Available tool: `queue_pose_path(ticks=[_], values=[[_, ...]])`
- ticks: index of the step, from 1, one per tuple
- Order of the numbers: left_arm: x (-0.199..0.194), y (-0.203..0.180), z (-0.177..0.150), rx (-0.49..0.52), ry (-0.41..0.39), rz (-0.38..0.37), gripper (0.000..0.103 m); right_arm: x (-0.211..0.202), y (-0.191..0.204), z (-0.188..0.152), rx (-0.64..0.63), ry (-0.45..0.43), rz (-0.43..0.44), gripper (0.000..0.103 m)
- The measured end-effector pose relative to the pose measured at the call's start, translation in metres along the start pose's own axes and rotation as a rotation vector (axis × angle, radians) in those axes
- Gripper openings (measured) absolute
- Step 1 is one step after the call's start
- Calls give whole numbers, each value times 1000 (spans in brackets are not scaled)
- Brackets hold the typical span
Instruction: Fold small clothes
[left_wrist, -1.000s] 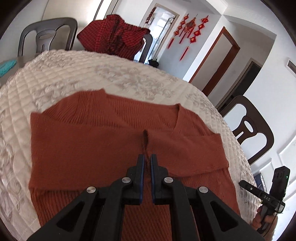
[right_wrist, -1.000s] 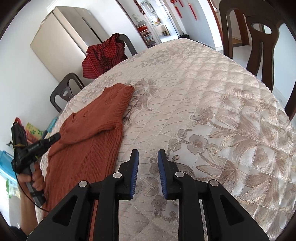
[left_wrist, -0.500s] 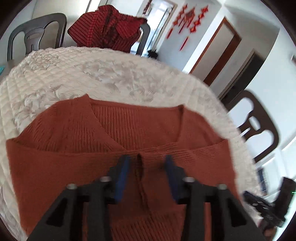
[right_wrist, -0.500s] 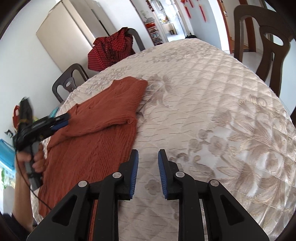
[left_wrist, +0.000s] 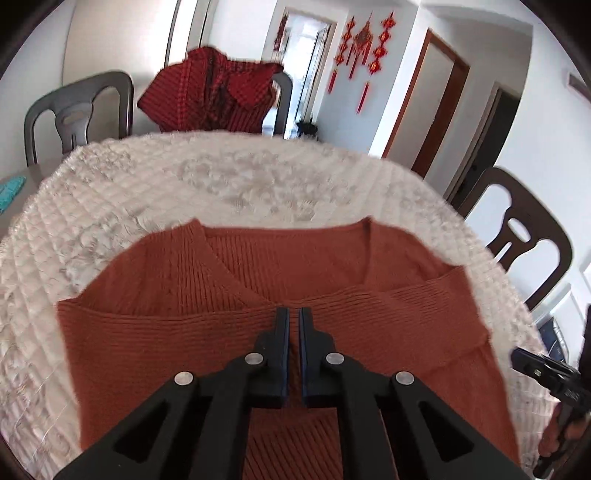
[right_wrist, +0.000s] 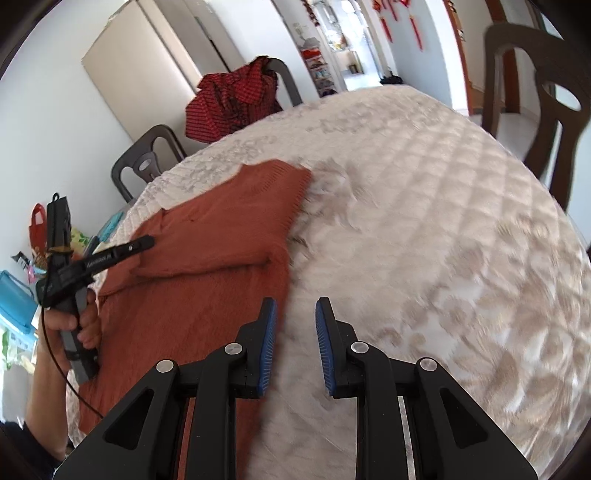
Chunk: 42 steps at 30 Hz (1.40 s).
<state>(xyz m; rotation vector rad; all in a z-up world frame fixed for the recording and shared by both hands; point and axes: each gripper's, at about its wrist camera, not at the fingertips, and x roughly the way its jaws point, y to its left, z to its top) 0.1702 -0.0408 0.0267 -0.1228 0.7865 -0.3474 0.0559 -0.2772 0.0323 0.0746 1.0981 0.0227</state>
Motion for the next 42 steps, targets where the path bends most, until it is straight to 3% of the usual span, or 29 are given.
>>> queue_pose_path(ticks=[3,6,9,15,23,26,27,28,29,35,42], values=[[-12,-13,-3,26,-23,-37,8,1,16,13,-67,-33,2,23],[-3,-25,-10,72,12,-37,8,10,30,26,-135,-58,-10,22],[14,-23,-22,62,94,-12,8,30,34,33,-163,-28,-26,20],[7,-17,-29,29,91,-32,9,44,20,21,-175,68,-70,17],[8,-14,-29,5,94,-51,9,43,14,21,-152,73,-55,15],[-4,-13,-32,-16,90,-59,18,42,11,21,-137,74,-40,15],[-10,-13,-34,-18,87,-61,27,41,11,21,-137,74,-42,17],[-16,-13,-37,-17,81,-56,34,38,12,18,-141,76,-48,17],[-25,-13,-42,-8,71,-46,36,35,13,16,-146,76,-58,17],[-57,-4,-71,23,66,6,36,8,22,-5,-167,52,-14,17],[-73,19,-95,-18,82,56,36,-6,40,-21,-246,50,32,17]])
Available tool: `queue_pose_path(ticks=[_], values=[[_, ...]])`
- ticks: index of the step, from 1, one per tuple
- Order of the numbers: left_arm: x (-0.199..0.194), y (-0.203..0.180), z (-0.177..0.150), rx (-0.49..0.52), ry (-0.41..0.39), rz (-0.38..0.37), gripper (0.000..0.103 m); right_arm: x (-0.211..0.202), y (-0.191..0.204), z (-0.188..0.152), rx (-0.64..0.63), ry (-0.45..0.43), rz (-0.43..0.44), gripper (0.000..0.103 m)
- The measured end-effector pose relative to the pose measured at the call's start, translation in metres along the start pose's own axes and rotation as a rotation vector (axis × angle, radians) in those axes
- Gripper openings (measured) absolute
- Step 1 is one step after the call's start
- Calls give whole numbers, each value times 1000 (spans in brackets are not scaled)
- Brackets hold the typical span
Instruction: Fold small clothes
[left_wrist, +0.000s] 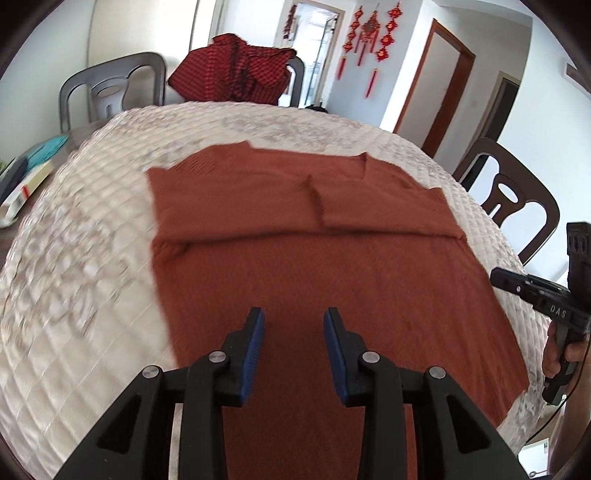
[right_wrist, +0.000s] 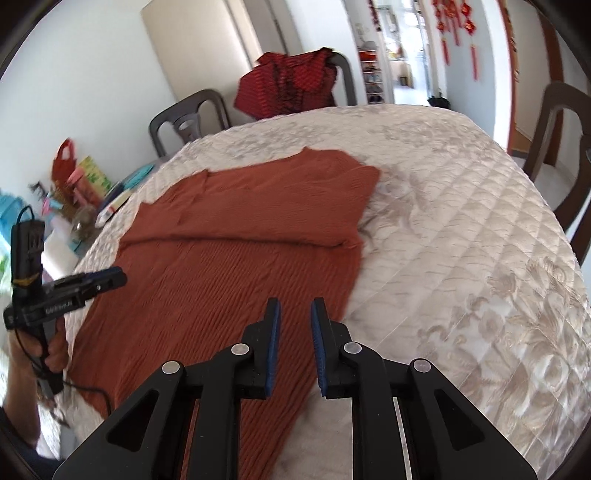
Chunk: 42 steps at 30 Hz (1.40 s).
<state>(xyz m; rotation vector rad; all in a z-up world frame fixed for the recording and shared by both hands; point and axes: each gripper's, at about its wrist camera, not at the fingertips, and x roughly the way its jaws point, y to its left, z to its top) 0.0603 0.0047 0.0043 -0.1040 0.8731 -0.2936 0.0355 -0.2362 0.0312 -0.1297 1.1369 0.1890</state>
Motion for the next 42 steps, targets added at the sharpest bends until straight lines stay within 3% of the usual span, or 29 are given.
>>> queue_pose_path(ticks=[3,7,10,18,23,25,27,29,30,31,32,38,42], values=[[-4,8,-7,-10,5,23,36,11,3,-10,-37,65,-20,17],[-19,19,-15,-21,0,59,36,3,0,-14,-31,61,-35,18],[-34,25,-24,-49,-11,68,36,-2,-4,-20,-14,76,-66,25],[-53,29,-61,-151,22,4,40,-26,-1,-54,85,115,84,27],[-63,18,-78,-193,2,-19,41,-33,6,-70,133,130,187,30],[-62,11,-82,-181,5,-40,40,-34,9,-73,145,125,211,30],[-61,4,-83,-153,-9,-15,40,-33,11,-72,152,119,217,30],[-60,1,-81,-138,-16,3,27,-29,10,-71,175,111,226,29],[-59,2,-80,-141,-15,3,13,-28,11,-69,177,108,226,21],[-58,4,-79,-149,-13,-1,9,-26,11,-68,174,105,216,13],[-59,8,-78,-161,-15,-10,8,-24,12,-68,171,106,197,8],[-75,28,-81,-189,-54,19,8,-47,0,-70,184,49,166,8],[-67,32,-89,-187,-29,19,8,-43,-12,-80,203,85,136,7]])
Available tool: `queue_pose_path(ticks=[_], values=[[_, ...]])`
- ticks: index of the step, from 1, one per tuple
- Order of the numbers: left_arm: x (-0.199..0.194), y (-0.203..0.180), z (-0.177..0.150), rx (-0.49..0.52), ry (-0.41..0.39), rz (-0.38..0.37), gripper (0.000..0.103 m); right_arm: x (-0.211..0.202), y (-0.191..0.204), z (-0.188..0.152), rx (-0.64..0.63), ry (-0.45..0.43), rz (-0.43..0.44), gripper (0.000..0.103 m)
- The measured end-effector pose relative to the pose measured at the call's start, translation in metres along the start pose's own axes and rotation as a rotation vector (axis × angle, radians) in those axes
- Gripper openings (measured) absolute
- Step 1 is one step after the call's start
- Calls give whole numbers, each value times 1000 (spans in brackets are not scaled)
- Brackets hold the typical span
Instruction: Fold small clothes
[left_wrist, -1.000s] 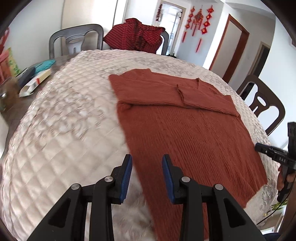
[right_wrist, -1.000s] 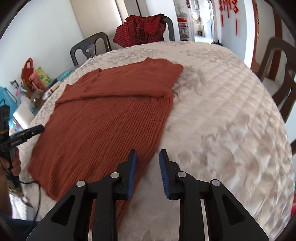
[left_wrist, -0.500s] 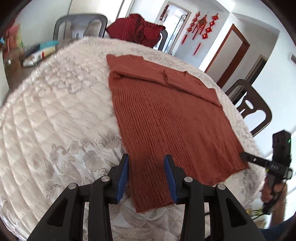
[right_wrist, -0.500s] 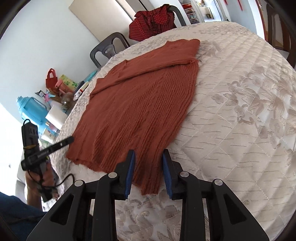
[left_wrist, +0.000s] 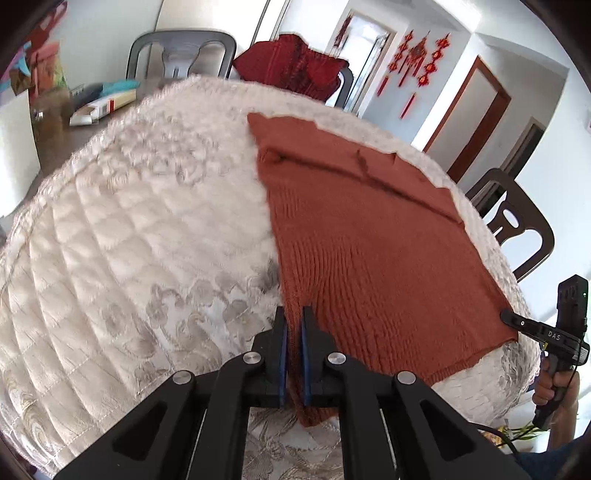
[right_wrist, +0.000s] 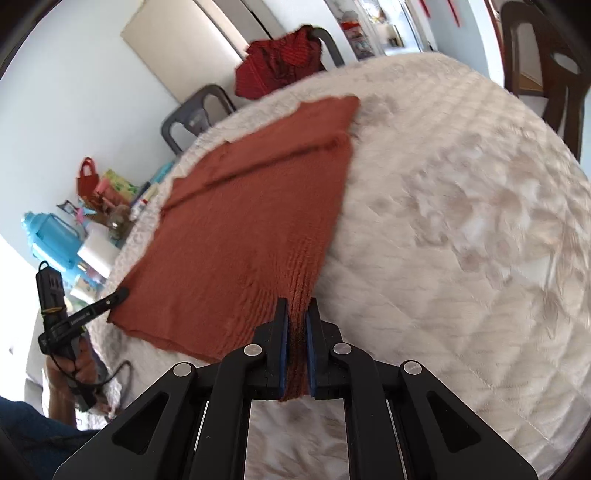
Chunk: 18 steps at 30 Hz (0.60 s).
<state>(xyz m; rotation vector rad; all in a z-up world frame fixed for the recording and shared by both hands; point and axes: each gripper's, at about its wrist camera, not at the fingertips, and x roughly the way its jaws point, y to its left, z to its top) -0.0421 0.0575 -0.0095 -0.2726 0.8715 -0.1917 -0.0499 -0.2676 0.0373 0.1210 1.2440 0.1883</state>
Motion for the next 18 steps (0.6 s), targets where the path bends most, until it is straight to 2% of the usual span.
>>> queue_pose_path(ticks=[5,7,9,11,13,15,18], values=[[-6,0,3,18,8,0,13,-2,4,2,-36,23,9,10],[-15,-1,9,39,-35,30,24,-6,5,3,-66,25,-19,12],[-21,-3,20,49,-81,38,26,-16,8,9,-101,-23,-69,14],[-18,-9,32,63,-102,13,26,-23,12,20,-124,-81,-98,15],[-8,-20,42,89,-109,-15,26,-21,18,30,-134,-112,-79,15],[7,-28,46,109,-84,-43,26,-8,27,38,-157,-100,-51,15],[34,-27,40,122,-12,-16,26,16,34,37,-203,-50,-74,15]])
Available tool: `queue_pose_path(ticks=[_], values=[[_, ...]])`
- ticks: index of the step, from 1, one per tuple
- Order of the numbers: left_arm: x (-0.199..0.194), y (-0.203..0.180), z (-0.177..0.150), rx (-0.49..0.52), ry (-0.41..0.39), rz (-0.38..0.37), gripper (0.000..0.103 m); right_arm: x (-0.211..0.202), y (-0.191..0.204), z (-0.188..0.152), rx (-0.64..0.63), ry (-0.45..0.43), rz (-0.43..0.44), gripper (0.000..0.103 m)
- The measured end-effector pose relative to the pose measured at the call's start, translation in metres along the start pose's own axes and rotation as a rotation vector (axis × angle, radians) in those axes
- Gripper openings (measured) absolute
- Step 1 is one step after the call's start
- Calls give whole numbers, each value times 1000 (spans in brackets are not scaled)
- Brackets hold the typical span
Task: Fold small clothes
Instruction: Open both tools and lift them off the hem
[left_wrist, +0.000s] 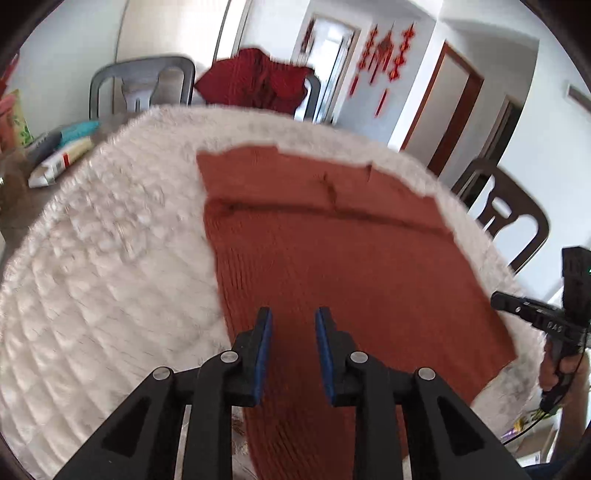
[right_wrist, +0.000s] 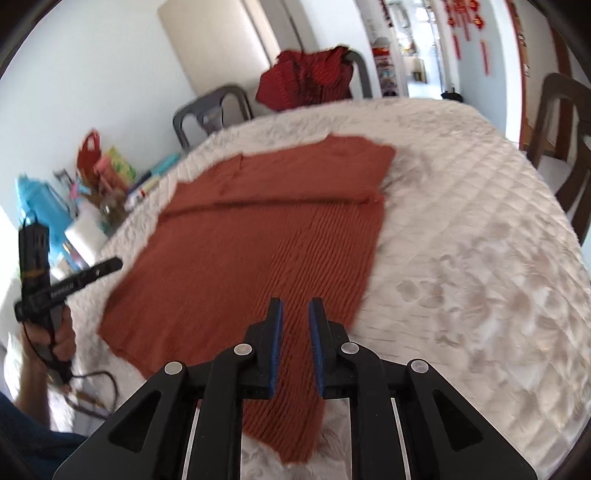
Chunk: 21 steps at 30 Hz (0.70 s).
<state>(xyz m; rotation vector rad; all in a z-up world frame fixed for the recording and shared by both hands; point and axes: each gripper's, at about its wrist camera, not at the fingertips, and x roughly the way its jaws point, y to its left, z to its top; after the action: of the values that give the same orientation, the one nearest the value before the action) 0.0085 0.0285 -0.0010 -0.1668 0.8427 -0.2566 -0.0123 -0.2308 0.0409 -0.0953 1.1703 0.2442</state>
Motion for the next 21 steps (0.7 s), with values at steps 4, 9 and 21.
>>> queue_pose_path(ticks=[4,9,21], values=[[-4,4,-7,11,-2,0,26,9,-13,-12,22,21,-22,14],[-14,-4,-4,47,-25,45,26,-7,-19,-10,28,9,-56,14],[-11,-11,-7,47,-10,77,34,0,-3,-17,-27,22,-38,16]])
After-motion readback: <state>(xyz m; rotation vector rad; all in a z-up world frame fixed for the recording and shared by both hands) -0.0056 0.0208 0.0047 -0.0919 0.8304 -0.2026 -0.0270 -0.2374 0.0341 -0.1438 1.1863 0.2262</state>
